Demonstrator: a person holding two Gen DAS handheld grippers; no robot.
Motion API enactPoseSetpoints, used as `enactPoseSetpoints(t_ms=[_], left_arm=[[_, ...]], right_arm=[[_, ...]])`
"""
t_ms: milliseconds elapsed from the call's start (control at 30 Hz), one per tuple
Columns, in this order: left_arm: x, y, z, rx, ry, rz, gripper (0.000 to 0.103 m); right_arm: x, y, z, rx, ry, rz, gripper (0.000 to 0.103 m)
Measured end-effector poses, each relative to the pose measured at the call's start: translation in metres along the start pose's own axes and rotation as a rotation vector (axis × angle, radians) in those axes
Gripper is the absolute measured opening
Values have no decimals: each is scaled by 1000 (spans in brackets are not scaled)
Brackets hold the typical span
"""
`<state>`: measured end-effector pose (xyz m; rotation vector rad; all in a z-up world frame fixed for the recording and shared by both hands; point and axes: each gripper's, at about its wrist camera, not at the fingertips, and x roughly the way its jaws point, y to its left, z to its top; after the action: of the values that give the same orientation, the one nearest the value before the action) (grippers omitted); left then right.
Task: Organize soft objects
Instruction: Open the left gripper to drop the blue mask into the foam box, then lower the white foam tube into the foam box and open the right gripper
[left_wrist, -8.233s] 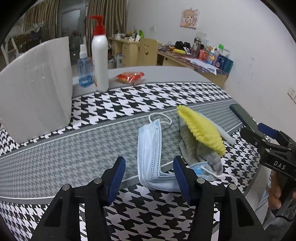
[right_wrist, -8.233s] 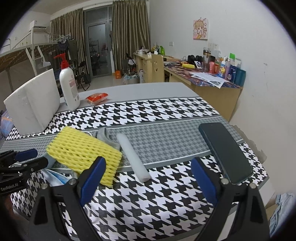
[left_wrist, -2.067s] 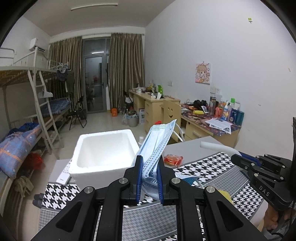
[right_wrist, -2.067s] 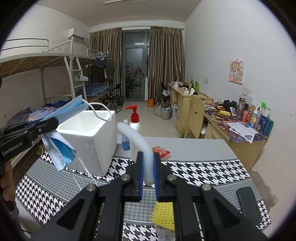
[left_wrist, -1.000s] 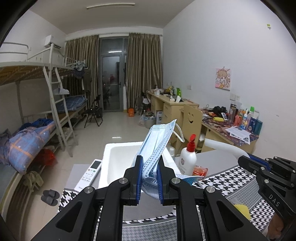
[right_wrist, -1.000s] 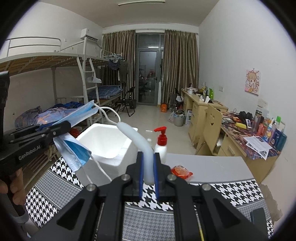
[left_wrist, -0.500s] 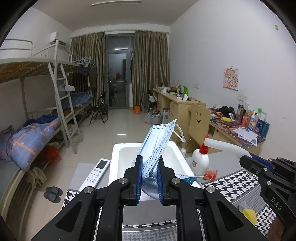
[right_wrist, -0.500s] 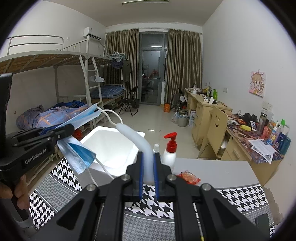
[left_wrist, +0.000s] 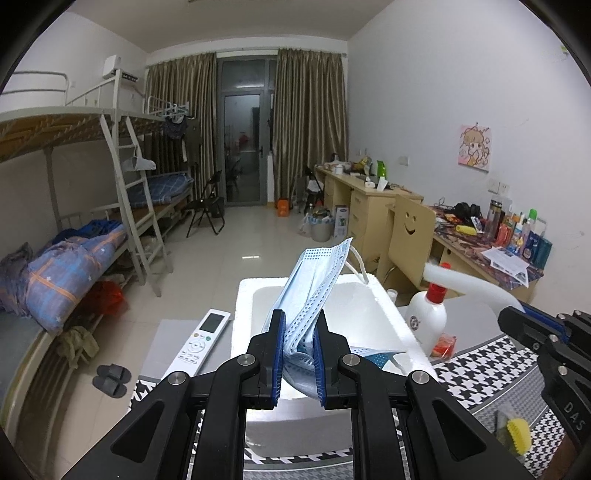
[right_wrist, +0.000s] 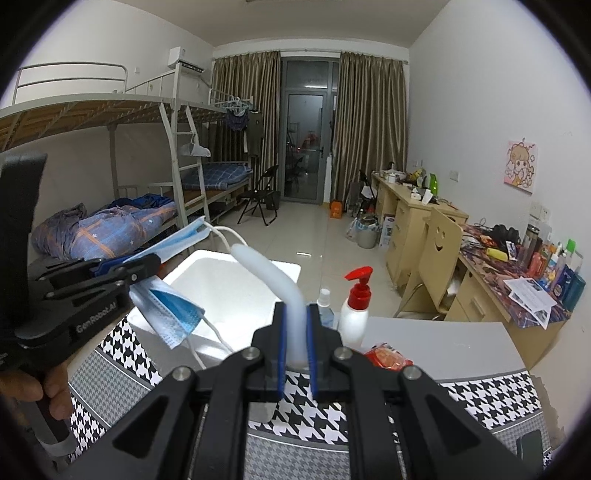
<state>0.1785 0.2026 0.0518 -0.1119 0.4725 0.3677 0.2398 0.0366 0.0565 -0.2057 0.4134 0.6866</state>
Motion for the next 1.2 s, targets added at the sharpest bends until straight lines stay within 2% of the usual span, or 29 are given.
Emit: enactPoseSetpoints(t_ms=[667,733,767,800,867,933,1000,1133,1200], left_arm=[[42,9,1,4,65,-12,17],[46,10,0,6,76,-7,23],[47,11,0,7,83,0,34],[48,11,-1,7,87,4,50],[47,15,-1,-1,78,12,66],[43,18,-1,-5,63,24,73],[40,20,-1,-8,58,27,84],[28,25,0,-23,16,55,98],[23,27,1,-24,4,57,99]], right_arm=[[18,10,4,-15,31,-4,12],[19,11,4,-15,33,-5,12],[20,11,5,-15,34,-4,12],[20,11,5,-15,34,-4,12],[21,11,5,-15,36,-6,12],[22,11,5,-11,39,-6,12],[24,11,6,-13,41,-7,12],[27,12,7,-15,46,-5,12],[27,13,7,-16,45,-4,12]])
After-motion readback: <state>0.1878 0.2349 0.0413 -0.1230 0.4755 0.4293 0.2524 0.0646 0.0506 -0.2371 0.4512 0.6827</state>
